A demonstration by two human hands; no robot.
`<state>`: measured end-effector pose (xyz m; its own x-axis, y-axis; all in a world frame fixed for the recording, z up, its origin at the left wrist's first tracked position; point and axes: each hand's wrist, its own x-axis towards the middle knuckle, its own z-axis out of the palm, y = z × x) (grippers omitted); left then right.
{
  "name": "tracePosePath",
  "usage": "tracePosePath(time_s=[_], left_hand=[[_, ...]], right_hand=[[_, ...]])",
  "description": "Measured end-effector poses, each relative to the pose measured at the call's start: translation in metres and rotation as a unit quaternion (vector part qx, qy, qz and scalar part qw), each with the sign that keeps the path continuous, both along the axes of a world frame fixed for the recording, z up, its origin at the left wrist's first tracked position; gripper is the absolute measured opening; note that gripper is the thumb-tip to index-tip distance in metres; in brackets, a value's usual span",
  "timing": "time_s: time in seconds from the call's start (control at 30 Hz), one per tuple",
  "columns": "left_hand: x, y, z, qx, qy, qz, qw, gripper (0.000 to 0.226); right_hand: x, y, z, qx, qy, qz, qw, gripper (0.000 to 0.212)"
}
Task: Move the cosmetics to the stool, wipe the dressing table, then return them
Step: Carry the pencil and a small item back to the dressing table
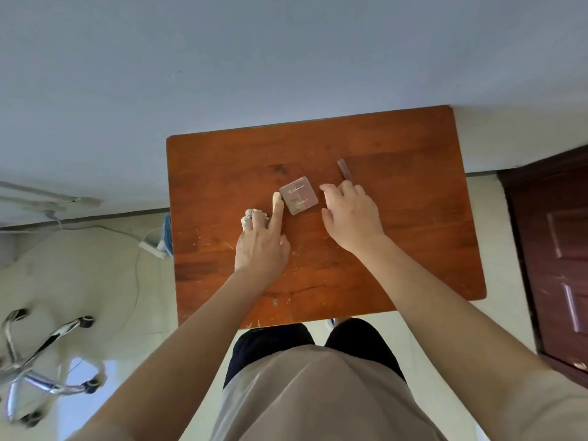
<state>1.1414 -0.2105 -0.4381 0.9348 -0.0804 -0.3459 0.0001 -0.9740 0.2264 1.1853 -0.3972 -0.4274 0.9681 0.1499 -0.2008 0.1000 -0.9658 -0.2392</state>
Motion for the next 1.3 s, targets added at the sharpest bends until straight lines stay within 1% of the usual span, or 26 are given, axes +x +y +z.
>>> tracePosePath(time_s=[0.1, 0.2, 0.33, 0.4, 0.5, 0.63, 0.7, 0.8, 0.9, 1.0, 1.1, 1.23, 1.3], left_hand=[[0.004, 0.004, -0.003, -0.013, 0.012, -0.002, 1.0, 0.079], [0.012, 0.007, -0.001, -0.023, 0.025, 0.019, 0.999, 0.082], [0.016, 0.004, 0.018, -0.017, 0.021, 0.054, 0.998, 0.097], [0.017, 0.002, 0.035, -0.007, 0.002, 0.061, 0.998, 0.1], [0.031, 0.001, 0.071, 0.017, -0.053, 0.085, 0.995, 0.086], [0.052, -0.003, 0.144, -0.029, -0.193, 0.097, 0.976, 0.055], [0.063, -0.006, 0.18, -0.059, -0.272, 0.074, 0.958, 0.042], [0.077, -0.012, 0.234, -0.112, -0.376, 0.022, 0.92, 0.034], [0.083, -0.016, 0.275, -0.181, -0.435, -0.021, 0.882, 0.032], [0.077, -0.022, 0.291, -0.231, -0.451, -0.077, 0.859, 0.03], [0.067, -0.038, 0.293, -0.286, -0.46, -0.169, 0.823, 0.028], [0.047, -0.084, 0.289, -0.338, -0.4, -0.236, 0.819, 0.027], [0.025, -0.115, 0.29, -0.365, -0.377, -0.293, 0.799, 0.027]], right_hand=[[0.0, 0.005, 0.0, 0.0, 0.005, -0.02, 1.0, 0.043], [0.004, 0.005, 0.005, 0.05, 0.028, -0.061, 0.996, 0.04], [0.007, -0.001, 0.021, 0.095, 0.017, -0.073, 0.993, 0.039], [0.01, -0.007, 0.033, 0.11, 0.008, -0.066, 0.992, 0.039], [0.023, -0.014, 0.062, 0.14, -0.016, -0.067, 0.988, 0.038], [0.043, -0.027, 0.122, 0.179, -0.075, -0.059, 0.979, 0.039], [0.048, -0.033, 0.152, 0.19, -0.115, -0.064, 0.973, 0.04], [0.045, -0.041, 0.193, 0.216, -0.194, -0.08, 0.954, 0.039], [0.028, -0.052, 0.224, 0.221, -0.264, -0.114, 0.932, 0.039], [-0.007, -0.064, 0.238, 0.207, -0.294, -0.183, 0.915, 0.039], [-0.056, -0.078, 0.243, 0.173, -0.328, -0.259, 0.892, 0.039], [-0.143, -0.095, 0.246, 0.137, -0.345, -0.367, 0.853, 0.04], [-0.196, -0.105, 0.25, 0.116, -0.358, -0.424, 0.823, 0.042]])
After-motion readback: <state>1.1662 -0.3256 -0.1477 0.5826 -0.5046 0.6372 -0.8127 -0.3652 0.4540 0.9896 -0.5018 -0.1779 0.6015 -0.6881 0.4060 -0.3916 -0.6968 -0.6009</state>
